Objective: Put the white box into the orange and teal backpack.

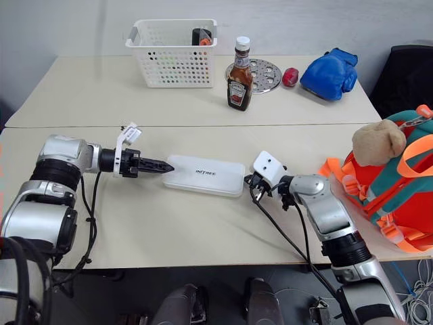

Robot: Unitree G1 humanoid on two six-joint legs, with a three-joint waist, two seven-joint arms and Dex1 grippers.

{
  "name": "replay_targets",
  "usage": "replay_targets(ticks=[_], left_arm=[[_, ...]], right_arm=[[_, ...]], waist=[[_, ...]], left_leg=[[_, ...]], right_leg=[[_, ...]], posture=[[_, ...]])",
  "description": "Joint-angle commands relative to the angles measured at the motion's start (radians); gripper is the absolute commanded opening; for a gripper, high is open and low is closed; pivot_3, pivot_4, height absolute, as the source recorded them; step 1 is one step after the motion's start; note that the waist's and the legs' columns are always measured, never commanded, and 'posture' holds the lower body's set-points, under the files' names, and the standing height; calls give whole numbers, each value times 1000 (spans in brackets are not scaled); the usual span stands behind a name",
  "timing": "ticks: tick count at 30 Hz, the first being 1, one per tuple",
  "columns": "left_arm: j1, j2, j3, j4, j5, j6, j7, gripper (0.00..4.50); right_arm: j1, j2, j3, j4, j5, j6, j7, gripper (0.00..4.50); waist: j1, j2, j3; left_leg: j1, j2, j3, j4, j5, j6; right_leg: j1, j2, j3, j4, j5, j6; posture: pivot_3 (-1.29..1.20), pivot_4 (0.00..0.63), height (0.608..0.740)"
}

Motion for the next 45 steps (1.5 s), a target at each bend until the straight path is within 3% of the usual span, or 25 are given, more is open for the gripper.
replay_targets(ticks=[1,9,22,27,36,45], left_arm=[[-26,-8,-32,45,52,-67,-21,3713],[-77,36,-9,130,93,-139,-49,3713],[-86,-122,37,150,70,-102,-78,3713],[-110,-141,55,150,71,-91,-103,3713],[-176,-114,-3,142,94,-69,-264,3713],[-181,-142,-96,125,62,-62,-274,3713]], right_arm=[[4,4,-14,-57,14,-9,0,0],[22,7,-21,-68,17,-7,-15,0],[21,1,-11,-63,9,-23,-6,0],[26,-6,-8,-65,4,-31,-2,0],[75,-10,6,-87,-19,-54,-7,0],[96,-4,13,-105,-31,-74,-11,0]], waist=[[0,0,0],[-2,0,0],[-1,-1,1],[-1,-1,1],[-1,-1,1],[-1,-1,1]], left_leg=[[0,0,0,0,0,0],[0,0,0,0,0,0],[-1,0,0,2,0,0],[-1,0,0,2,0,0],[-2,0,0,2,0,0],[-2,0,0,3,0,0]], right_leg=[[0,0,0,0,0,0],[-1,0,0,0,0,0],[-1,0,0,1,0,0],[-1,0,0,1,0,0],[-1,0,0,1,0,0],[-1,0,0,1,0,0]], posture=[[0,150,740],[0,150,740],[0,150,740],[0,150,740],[0,150,740],[0,150,740]])
